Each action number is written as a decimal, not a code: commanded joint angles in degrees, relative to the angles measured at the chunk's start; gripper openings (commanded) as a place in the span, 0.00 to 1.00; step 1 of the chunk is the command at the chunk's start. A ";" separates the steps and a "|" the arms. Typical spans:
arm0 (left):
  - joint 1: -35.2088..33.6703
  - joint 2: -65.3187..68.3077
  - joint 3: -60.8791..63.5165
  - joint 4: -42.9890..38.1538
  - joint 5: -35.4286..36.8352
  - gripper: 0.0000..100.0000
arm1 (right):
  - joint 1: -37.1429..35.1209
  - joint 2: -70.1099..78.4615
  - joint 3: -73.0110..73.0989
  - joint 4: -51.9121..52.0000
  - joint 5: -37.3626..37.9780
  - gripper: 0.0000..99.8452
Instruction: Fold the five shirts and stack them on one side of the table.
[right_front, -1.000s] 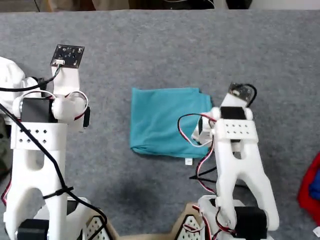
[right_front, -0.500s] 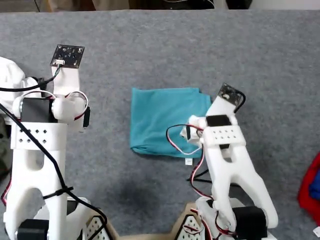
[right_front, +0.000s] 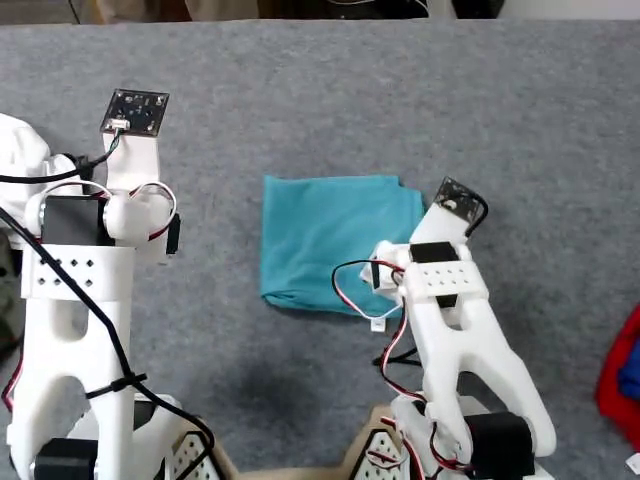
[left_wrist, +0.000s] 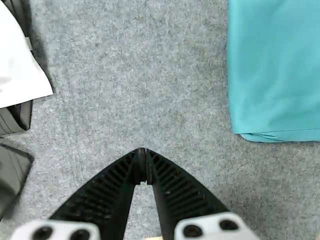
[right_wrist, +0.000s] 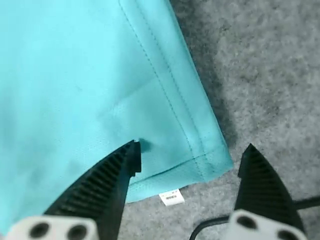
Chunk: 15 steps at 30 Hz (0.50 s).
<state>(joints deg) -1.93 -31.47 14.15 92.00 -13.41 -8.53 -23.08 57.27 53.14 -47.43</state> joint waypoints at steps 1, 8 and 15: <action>-0.53 -1.19 0.00 -0.62 -0.35 0.02 | 0.22 -1.45 0.04 -2.29 -0.70 0.32; -0.53 -1.19 0.00 -0.70 -0.35 0.02 | 0.57 9.71 -2.86 -8.79 -1.67 0.32; -0.53 -1.19 0.00 -0.70 -0.35 0.02 | 0.66 17.63 -6.81 -8.35 -1.49 0.32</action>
<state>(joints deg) -1.93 -31.47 14.15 92.00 -13.41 -8.53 -7.60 51.56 45.41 -48.48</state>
